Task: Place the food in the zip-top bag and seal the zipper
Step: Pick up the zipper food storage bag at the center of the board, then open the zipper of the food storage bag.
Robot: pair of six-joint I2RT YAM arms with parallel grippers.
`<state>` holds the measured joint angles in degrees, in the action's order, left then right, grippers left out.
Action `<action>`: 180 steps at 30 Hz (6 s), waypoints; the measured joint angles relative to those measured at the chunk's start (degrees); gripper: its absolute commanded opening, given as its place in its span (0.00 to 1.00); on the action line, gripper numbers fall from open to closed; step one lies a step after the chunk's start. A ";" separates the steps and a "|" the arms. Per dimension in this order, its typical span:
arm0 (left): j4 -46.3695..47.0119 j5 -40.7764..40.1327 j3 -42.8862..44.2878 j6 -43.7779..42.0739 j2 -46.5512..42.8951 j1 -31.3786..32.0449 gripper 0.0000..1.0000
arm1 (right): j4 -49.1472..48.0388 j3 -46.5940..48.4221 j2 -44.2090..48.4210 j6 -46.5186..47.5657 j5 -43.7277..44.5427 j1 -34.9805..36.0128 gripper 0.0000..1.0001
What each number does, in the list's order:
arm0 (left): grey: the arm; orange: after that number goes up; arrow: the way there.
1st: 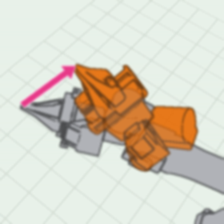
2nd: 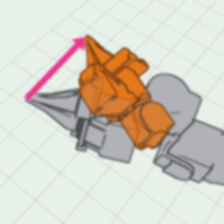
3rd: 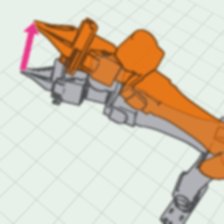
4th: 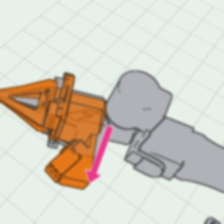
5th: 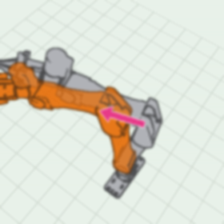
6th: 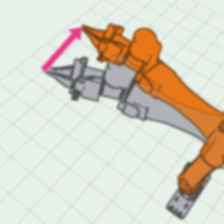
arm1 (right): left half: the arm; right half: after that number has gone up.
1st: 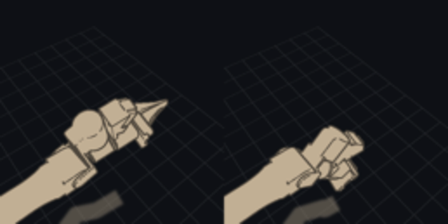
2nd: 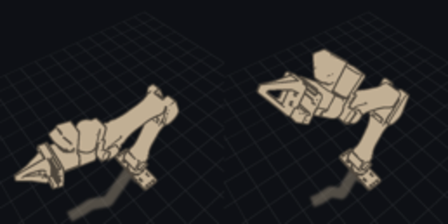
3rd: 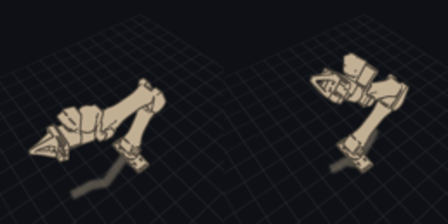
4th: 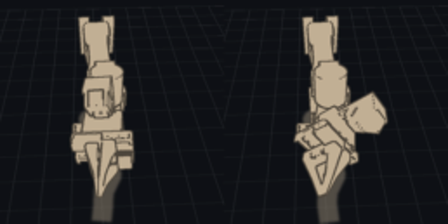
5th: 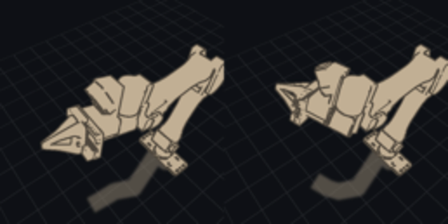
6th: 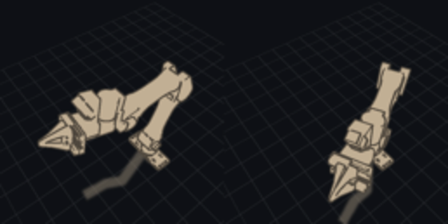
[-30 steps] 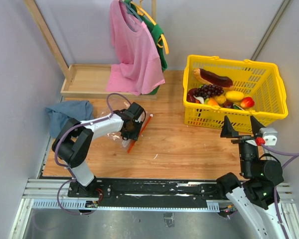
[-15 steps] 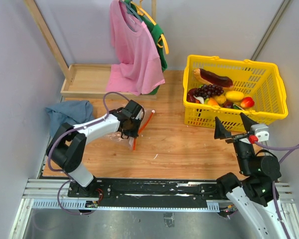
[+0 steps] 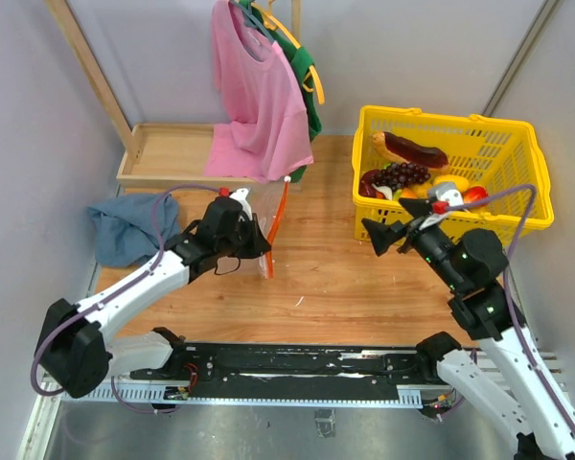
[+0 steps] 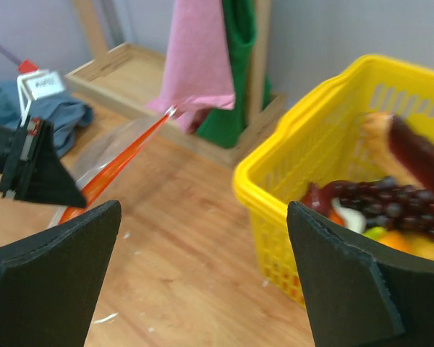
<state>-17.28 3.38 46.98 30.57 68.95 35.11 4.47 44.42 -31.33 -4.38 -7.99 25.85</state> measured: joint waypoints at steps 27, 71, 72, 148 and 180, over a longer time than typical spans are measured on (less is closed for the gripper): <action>27.96 16.02 -15.80 13.70 -13.66 2.25 0.00 | -21.84 -2.29 -30.05 -20.57 -12.76 14.56 0.63; 22.27 6.34 -13.57 9.14 -12.66 9.09 0.54 | -18.69 -2.36 -34.18 -22.86 -1.46 19.78 0.01; 20.76 5.40 -12.85 9.20 -12.85 9.38 0.56 | -17.44 -1.64 -34.12 -22.27 -0.26 20.39 0.01; 0.61 -28.48 7.50 5.92 -6.69 21.27 0.00 | 2.16 10.67 -33.77 -14.01 23.41 27.30 0.25; -0.96 -29.70 7.65 9.09 -2.29 21.27 0.50 | -7.39 6.93 -37.88 -20.59 23.65 28.92 0.01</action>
<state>-18.24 -26.33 54.63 39.66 66.65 56.38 -2.92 51.35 -69.21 -24.97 15.66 54.76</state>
